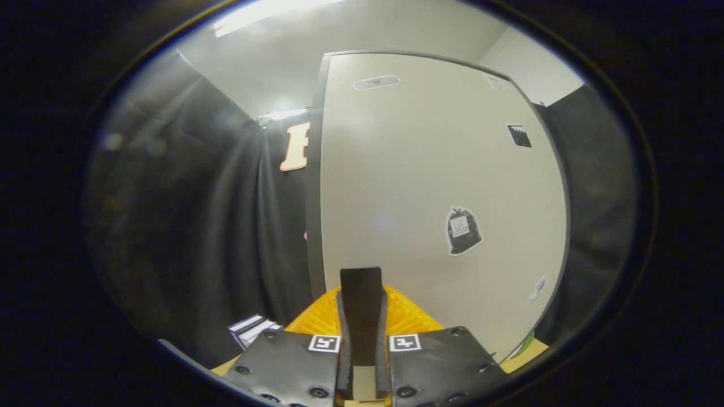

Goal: Open the shoe cabinet door, grab the shoes and put them into the shoe cabinet, then close the shoe cabinet door.

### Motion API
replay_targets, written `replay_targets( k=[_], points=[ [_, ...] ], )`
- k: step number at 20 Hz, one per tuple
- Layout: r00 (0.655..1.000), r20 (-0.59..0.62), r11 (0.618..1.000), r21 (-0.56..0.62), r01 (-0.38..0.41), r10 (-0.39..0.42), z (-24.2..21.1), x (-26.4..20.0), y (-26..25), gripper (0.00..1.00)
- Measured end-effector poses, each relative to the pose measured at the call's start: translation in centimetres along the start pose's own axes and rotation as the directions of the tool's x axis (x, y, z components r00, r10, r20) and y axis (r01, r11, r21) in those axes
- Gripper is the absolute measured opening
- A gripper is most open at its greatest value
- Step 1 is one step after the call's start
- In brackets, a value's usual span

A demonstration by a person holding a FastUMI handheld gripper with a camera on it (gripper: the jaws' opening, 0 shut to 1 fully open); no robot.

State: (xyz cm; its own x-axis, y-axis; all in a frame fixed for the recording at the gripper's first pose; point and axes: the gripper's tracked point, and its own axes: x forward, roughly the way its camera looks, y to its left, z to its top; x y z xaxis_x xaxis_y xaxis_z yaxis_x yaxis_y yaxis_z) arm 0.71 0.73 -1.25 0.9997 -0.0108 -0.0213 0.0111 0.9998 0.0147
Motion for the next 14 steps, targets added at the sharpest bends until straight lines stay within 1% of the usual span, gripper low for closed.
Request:
replay_targets(
  k=[6,14],
  points=[
    [0.999,0.007,0.999,-0.017,0.034,-0.034,0.3,-3.8,-0.6,0.17],
    [0.999,0.007,0.999,-0.018,0.041,-0.041,1.1,-7.7,-2.2,0.17]
  ],
)
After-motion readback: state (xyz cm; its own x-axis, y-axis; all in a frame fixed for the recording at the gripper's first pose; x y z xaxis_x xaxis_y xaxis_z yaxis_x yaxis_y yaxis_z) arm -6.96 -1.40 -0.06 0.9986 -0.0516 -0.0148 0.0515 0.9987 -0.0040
